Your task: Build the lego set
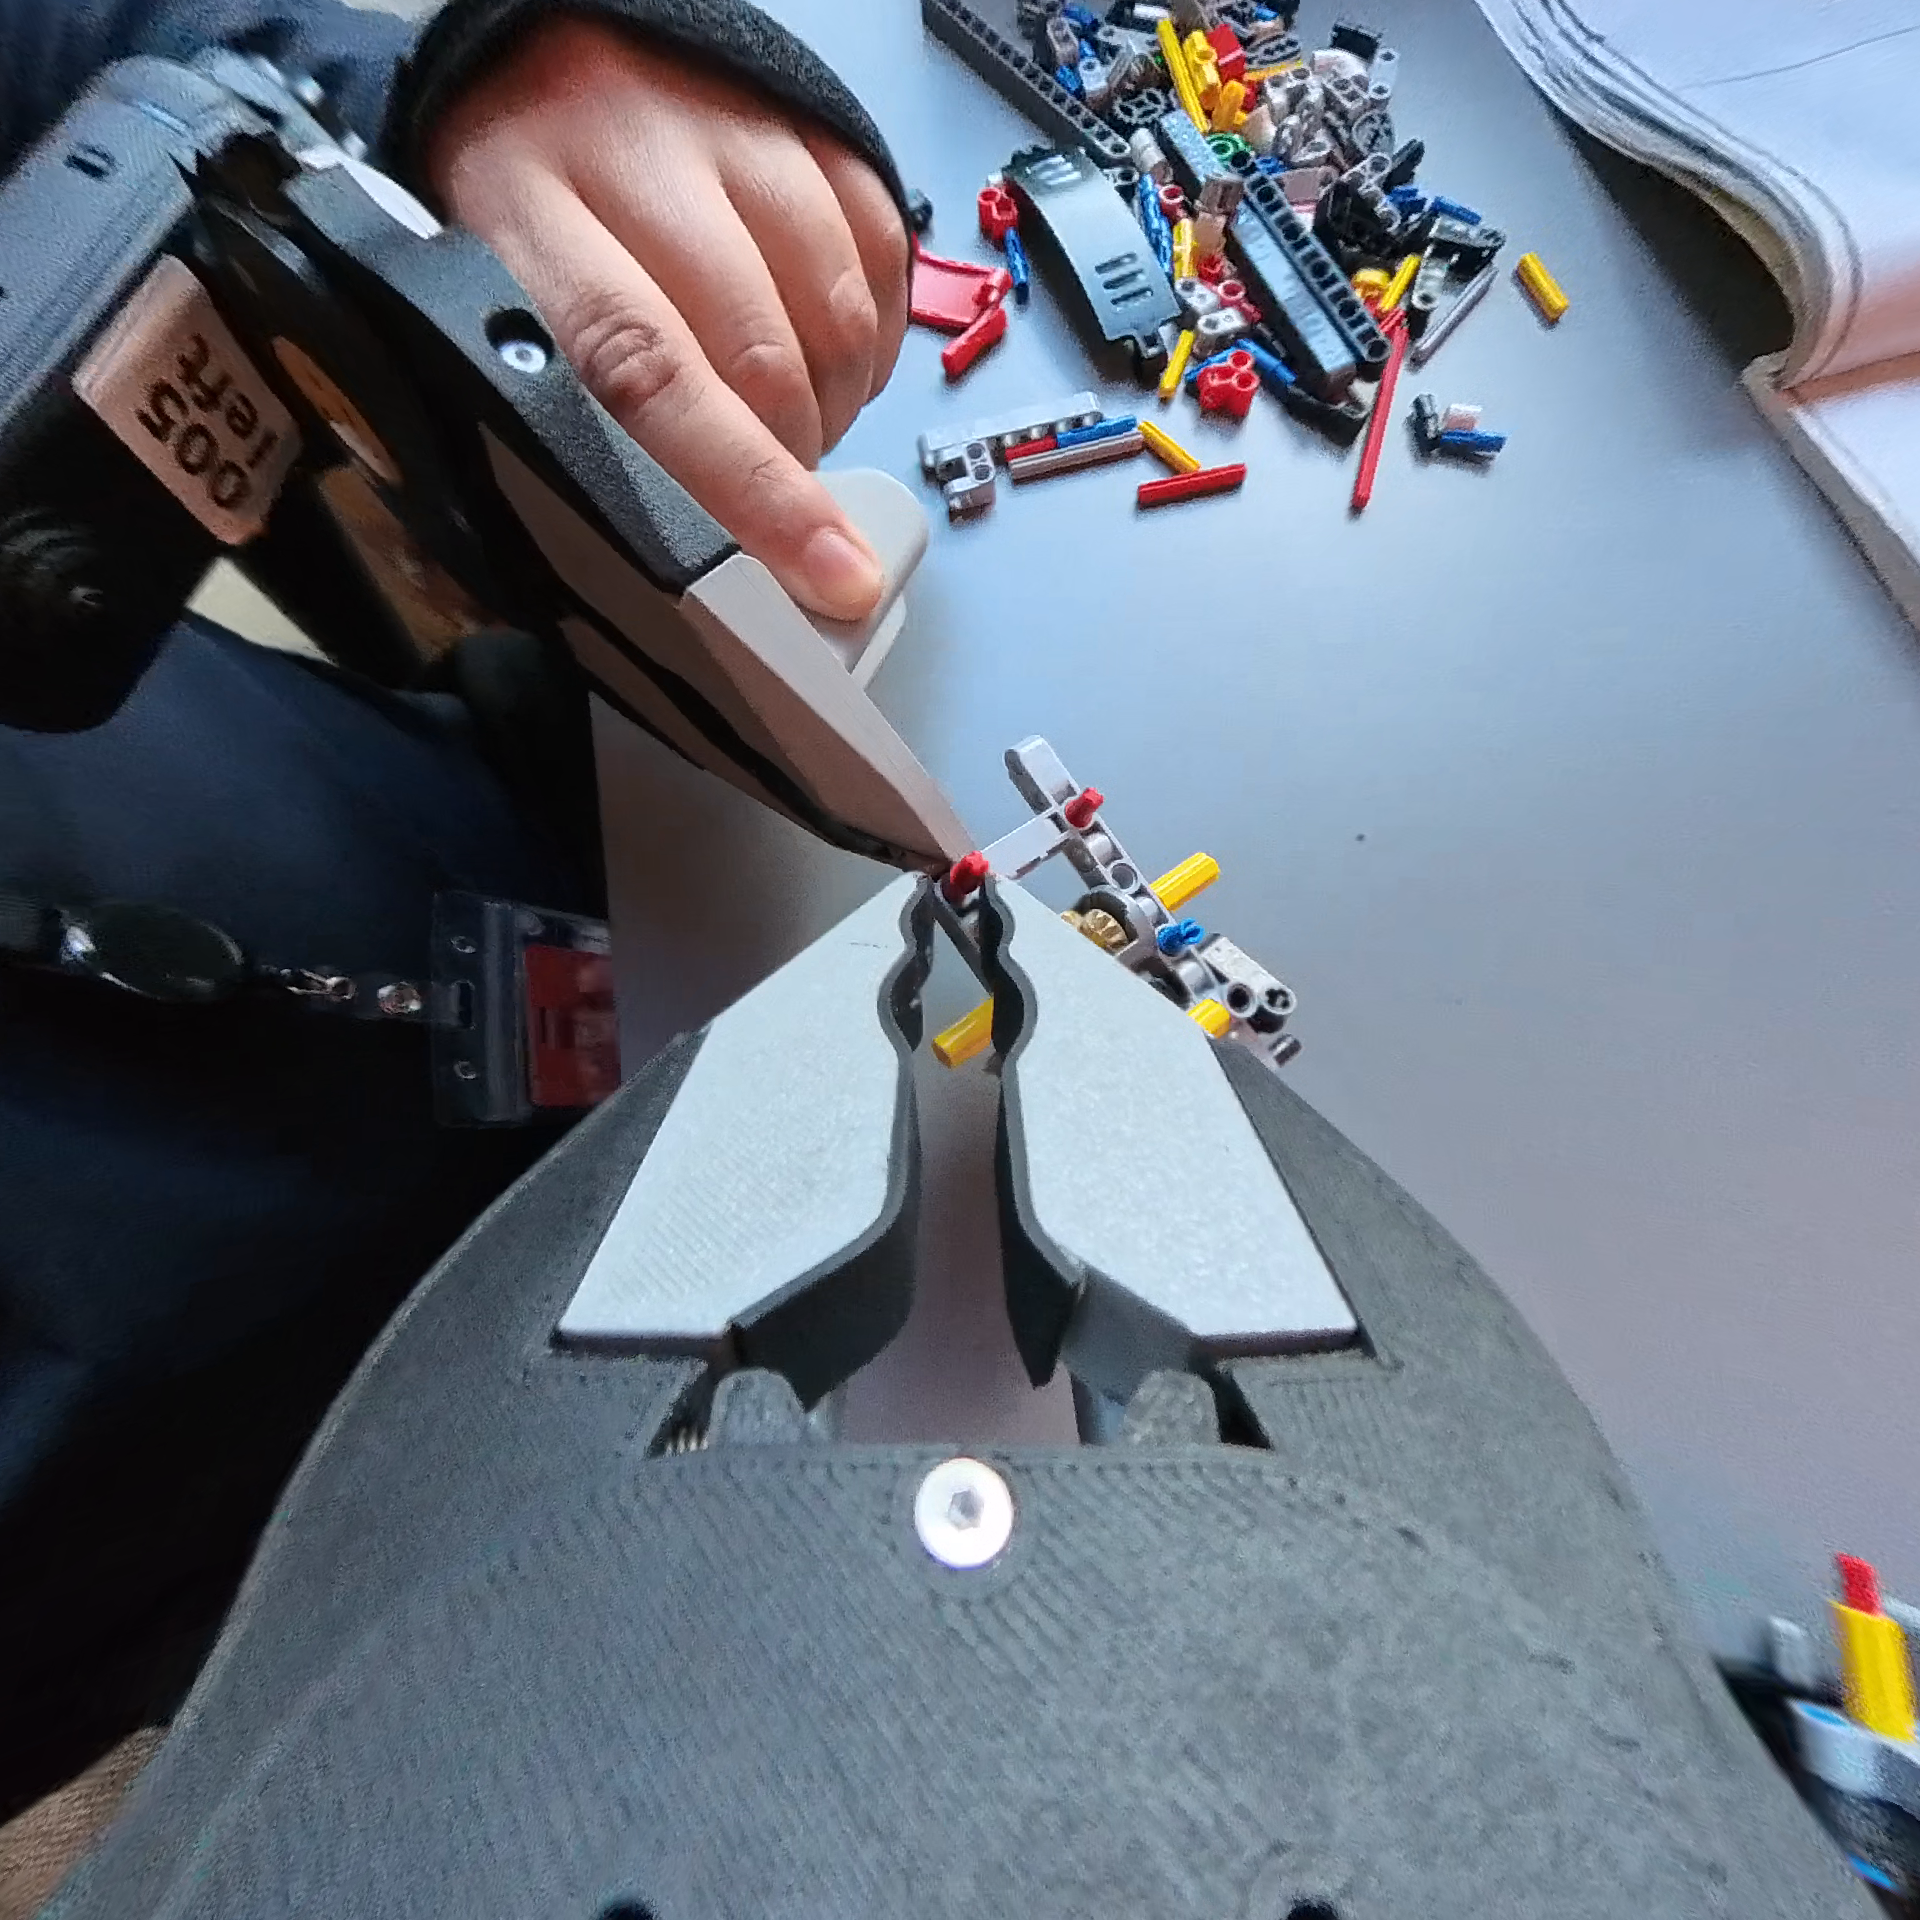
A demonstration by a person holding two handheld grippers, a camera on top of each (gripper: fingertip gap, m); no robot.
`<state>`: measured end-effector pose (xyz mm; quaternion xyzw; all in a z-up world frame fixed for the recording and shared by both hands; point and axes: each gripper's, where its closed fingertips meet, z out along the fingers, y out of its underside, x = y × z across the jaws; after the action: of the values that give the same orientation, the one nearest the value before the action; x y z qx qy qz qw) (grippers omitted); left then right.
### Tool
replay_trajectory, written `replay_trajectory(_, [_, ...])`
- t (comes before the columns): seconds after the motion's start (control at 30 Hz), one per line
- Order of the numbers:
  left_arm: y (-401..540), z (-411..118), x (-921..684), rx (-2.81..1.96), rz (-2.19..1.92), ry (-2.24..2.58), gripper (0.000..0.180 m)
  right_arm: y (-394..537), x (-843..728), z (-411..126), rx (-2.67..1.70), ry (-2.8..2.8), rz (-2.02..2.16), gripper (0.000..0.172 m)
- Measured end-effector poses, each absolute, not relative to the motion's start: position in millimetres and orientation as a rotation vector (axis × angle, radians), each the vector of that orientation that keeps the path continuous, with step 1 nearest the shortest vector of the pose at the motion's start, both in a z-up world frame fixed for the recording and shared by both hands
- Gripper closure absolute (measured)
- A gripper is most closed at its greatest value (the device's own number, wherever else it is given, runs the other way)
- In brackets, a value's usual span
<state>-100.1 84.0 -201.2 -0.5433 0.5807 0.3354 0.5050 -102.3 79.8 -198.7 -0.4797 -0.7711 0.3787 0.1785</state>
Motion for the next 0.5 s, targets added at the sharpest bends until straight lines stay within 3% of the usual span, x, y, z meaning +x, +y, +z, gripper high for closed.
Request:
replay_trajectory(0.17, [83.7,-206.6,-98.0,-1.293,0.815,1.426,0.176,78.0,-102.6,-202.5,-1.451,-2.121,1.335,0.169])
replay_trajectory(0.5, [84.1,-236.6,-105.3,-1.570,0.673,1.453,0.171,81.9,-113.2,-227.8,-1.303,-2.075,1.043,0.171])
